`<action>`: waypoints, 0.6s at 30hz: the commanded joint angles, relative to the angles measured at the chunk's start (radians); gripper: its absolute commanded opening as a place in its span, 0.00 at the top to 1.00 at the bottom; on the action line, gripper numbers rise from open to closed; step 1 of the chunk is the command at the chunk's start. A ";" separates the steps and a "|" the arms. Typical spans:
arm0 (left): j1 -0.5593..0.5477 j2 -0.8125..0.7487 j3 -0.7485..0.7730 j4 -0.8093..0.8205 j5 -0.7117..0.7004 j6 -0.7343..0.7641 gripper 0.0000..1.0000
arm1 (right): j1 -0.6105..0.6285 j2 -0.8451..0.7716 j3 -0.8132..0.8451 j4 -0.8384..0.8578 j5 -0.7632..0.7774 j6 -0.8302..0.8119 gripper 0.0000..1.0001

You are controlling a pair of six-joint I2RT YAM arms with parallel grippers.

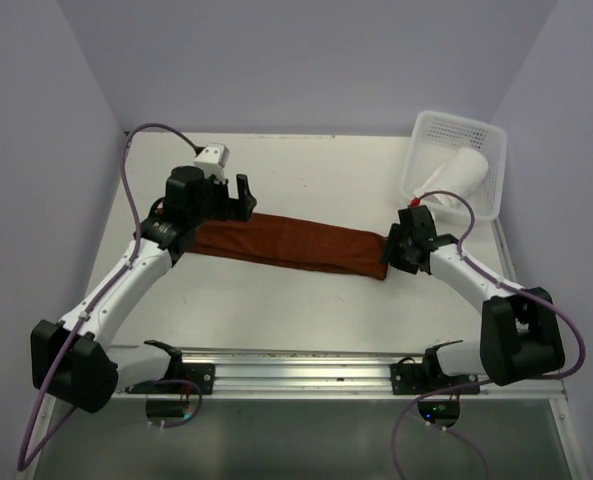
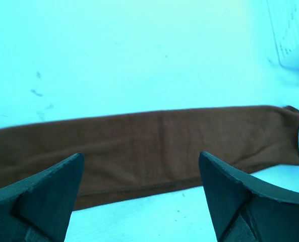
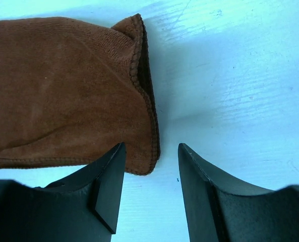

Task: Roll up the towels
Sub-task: Fold the towel

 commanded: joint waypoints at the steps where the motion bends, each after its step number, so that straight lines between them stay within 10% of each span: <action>1: -0.005 -0.086 0.031 -0.084 -0.174 0.107 0.00 | -0.015 0.052 0.015 0.051 -0.015 0.015 0.50; 10: -0.005 -0.231 -0.136 -0.011 -0.221 0.138 0.00 | -0.077 0.190 -0.010 0.212 -0.078 -0.014 0.48; 18: -0.005 -0.225 -0.205 0.011 -0.239 0.144 0.00 | -0.094 0.187 -0.013 0.240 -0.167 -0.063 0.87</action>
